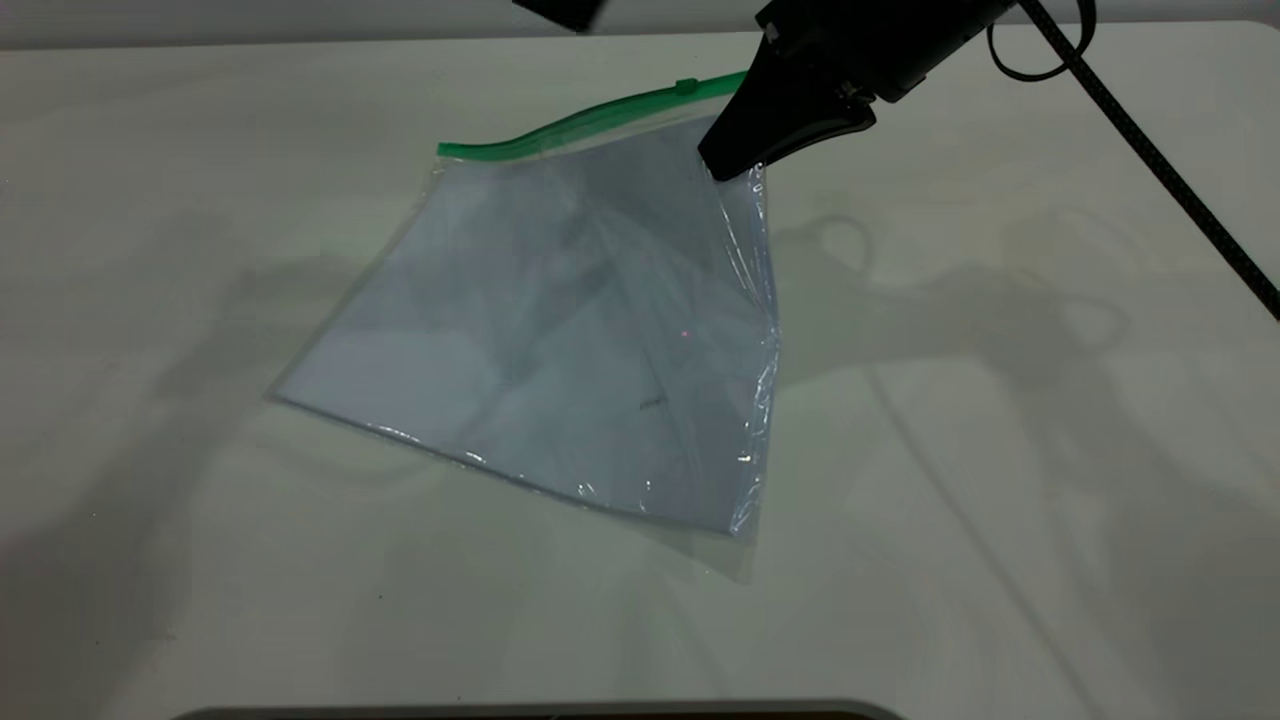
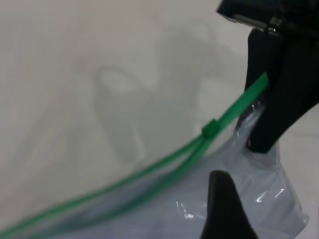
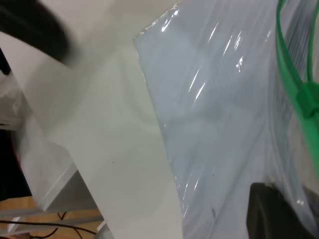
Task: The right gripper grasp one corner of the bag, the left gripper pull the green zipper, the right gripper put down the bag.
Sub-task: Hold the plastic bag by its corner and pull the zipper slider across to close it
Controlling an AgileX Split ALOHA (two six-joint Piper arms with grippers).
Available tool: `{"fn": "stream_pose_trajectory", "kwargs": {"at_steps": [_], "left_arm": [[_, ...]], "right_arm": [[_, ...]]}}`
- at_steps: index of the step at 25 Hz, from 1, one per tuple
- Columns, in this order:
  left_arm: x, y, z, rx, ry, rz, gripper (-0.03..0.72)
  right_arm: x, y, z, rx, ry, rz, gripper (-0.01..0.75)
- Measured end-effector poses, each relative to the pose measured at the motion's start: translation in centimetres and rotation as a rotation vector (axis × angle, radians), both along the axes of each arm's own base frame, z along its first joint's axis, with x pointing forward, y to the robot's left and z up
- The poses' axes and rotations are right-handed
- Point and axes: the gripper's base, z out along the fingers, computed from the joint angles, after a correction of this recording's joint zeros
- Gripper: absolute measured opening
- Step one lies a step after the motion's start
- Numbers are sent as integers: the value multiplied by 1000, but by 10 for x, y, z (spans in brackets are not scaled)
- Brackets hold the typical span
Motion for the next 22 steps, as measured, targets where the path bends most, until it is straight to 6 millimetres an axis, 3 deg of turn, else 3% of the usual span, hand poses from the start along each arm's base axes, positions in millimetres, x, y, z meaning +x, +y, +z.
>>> {"fn": "stream_pose_trajectory", "kwargs": {"at_steps": [9, 13, 22], "left_arm": [[32, -23, -15, -19, -12, -115, 517], [31, -31, -26, -12, 13, -129, 517], [29, -41, -30, -3, 6, -135, 517]], "right_arm": [[0, 1, 0, 1, 1, 2, 34], [0, 1, 0, 1, 1, 2, 34], [0, 1, 0, 7, 3, -2, 34]]}}
